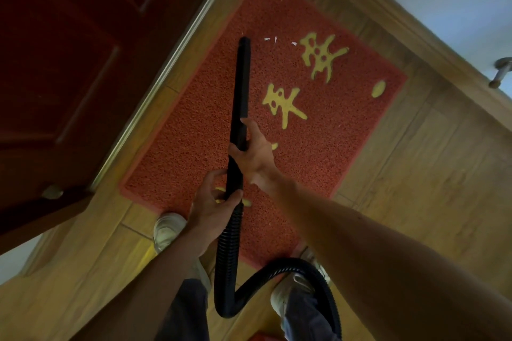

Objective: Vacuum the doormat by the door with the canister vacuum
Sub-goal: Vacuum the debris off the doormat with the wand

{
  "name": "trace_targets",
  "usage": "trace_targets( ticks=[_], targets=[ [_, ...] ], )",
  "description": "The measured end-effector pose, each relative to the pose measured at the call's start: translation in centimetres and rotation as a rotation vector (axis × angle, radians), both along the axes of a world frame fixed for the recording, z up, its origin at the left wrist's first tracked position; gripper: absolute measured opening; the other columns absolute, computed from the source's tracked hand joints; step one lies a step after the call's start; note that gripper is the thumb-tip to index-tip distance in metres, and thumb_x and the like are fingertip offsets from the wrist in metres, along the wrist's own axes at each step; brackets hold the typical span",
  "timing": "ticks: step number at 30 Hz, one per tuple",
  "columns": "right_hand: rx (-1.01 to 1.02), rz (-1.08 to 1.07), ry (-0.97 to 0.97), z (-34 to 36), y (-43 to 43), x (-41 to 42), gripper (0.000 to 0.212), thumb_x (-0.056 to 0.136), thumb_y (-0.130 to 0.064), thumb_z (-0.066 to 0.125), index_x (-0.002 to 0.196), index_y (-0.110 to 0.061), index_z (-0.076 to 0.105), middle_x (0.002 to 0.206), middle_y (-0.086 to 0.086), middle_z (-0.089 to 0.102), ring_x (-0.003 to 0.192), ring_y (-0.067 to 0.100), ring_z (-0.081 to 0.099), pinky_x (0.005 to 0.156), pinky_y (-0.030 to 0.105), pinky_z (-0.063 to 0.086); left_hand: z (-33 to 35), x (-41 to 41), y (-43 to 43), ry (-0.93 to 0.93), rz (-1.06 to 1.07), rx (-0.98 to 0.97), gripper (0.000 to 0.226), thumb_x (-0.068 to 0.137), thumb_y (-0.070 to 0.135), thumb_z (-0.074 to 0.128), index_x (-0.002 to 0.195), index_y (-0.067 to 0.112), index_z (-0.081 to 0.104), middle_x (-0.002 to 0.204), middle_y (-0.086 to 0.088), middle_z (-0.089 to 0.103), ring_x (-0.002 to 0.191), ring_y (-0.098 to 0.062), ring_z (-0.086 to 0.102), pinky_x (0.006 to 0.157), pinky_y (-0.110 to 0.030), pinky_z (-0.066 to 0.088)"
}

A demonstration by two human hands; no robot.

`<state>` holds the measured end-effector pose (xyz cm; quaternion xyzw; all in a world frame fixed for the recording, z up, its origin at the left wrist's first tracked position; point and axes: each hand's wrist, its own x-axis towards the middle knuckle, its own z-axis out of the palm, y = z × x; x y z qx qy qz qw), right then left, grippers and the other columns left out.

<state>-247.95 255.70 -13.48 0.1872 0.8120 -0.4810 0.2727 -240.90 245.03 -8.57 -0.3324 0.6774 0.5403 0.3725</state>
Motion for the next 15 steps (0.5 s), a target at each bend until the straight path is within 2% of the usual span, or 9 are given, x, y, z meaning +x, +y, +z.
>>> trace_targets(
  ticks=[5,11,15],
  targets=[
    [0.002,0.012,0.028,0.1,-0.1,-0.3,0.057,0.093,-0.015,0.064,0.144,-0.016,0.040,0.099,-0.001,0.063,0.086,0.020,0.067,0.077,0.041,0.059,0.0,-0.3,-0.3,0.013,-0.006,0.010,0.041,0.092,0.019,0.068,0.120,0.042,0.050,0.072,0.013,0.075,0.070,-0.009,0.073,0.077,-0.037,0.058],
    [-0.014,0.040,-0.006,0.1,-0.4,-1.4,0.062,0.096,-0.016,0.062,0.151,-0.016,0.034,0.125,0.010,0.063,0.105,0.024,0.066,0.091,0.039,0.057,-0.8,-1.1,-0.4,-0.037,0.123,0.116,0.042,0.091,0.011,0.069,0.122,0.034,0.053,0.073,-0.001,0.076,0.066,-0.021,0.074,0.077,-0.049,0.059],
    [0.000,0.058,-0.044,-0.1,-0.2,-1.9,0.064,0.097,-0.018,0.062,0.153,-0.016,0.032,0.131,0.011,0.061,0.113,0.025,0.064,0.097,0.038,0.054,-0.8,-1.4,-0.3,-0.067,0.135,0.134,0.042,0.091,0.014,0.069,0.123,0.036,0.053,0.074,-0.002,0.076,0.066,-0.019,0.075,0.059,-0.033,0.056]
  ],
)
